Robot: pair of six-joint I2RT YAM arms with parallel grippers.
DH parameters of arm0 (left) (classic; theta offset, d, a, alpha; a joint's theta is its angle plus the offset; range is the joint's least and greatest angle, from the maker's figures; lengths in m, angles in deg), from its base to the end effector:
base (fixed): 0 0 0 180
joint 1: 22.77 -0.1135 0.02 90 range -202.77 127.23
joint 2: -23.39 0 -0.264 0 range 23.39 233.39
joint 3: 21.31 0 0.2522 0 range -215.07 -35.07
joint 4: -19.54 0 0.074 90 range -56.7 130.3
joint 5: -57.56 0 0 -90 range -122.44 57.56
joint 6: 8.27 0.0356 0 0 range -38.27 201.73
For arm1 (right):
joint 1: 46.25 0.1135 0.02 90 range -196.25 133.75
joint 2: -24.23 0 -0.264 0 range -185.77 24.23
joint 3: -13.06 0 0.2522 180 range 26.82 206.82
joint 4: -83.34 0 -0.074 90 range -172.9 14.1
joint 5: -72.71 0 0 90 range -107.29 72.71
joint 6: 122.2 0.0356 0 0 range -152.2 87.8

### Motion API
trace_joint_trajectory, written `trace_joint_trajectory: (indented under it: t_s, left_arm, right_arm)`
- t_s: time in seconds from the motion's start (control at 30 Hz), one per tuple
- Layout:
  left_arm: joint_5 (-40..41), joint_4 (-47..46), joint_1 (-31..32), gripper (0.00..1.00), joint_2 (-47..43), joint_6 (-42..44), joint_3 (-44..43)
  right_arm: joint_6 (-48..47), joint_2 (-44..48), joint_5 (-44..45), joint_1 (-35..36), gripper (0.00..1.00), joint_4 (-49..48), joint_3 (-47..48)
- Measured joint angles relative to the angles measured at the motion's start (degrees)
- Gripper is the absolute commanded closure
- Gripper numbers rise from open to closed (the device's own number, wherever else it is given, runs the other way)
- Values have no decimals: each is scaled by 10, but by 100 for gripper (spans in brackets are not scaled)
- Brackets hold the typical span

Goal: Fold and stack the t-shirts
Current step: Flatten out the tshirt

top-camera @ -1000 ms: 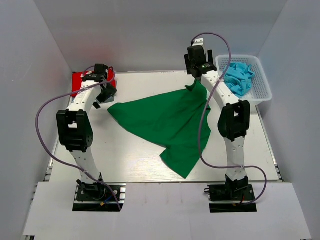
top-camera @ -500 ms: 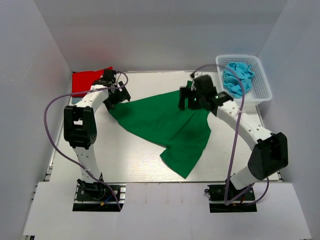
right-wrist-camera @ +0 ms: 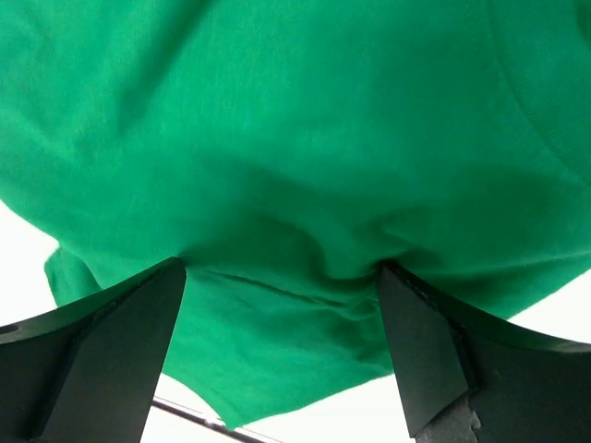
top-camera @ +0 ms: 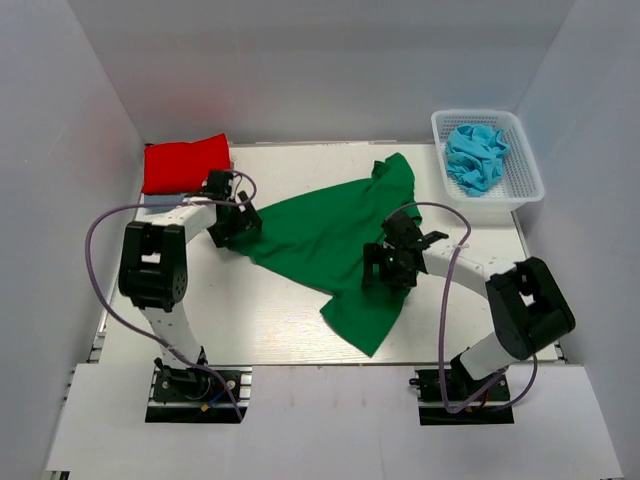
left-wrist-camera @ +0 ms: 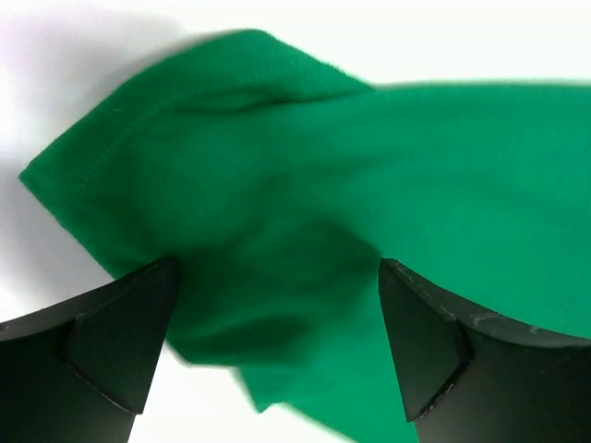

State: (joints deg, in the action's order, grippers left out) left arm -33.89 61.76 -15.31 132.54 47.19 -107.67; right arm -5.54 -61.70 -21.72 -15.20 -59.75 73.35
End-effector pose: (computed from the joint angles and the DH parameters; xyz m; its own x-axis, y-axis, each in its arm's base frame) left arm 0.3820 -0.0509 0.1659 -0.8199 -0.4643 -0.3350 -0.3939 0.8821 -0.2584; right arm 0.2377 0.1463 0.1705 -0.9239 -0.0340 -0.3812 -0.1457 0.9523 0.2681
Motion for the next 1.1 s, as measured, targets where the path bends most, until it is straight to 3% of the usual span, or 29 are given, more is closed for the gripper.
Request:
trace_joint_trajectory:
  t_s: [0.23, 0.33, 0.53, 0.73, 0.87, 0.9, 0.97, 1.0, 1.07, 1.1]
  left_arm:
    - [-10, 82, 22, 0, -174, -33, 193]
    - [-9, 137, 27, 0, -240, -46, 235]
    - [43, 218, 25, 0, -374, -87, 225]
    - [125, 262, 11, 0, -365, -137, 222]
    - [132, 238, 5, 10, -313, -152, 247]
    - [132, 231, 5, 19, -304, -155, 254]
    - [130, 214, 5, 26, -286, -158, 263]
    - [128, 205, 5, 37, -278, -159, 264]
    - [124, 182, 5, 48, -261, -158, 265]
    - [120, 170, 5, 62, -251, -157, 266]
  right_arm:
    - [15, -72, 48, -46, 10, -10, 68]
    - [13, -108, 75, -83, 10, -9, 109]
    - [-24, -137, 104, -127, 10, 13, 172]
    - [-52, -42, 94, -118, 10, 21, 160]
    - [-49, 76, 98, -115, 10, 39, 112]
    - [-46, 98, 102, -115, 10, 45, 98]
    - [-40, 138, 110, -115, 10, 70, 68]
    - [-31, 156, 115, -115, 10, 83, 51]
    - [-13, 186, 126, -116, 10, 114, 19]
    - [-2, 198, 132, -116, 10, 131, 4]
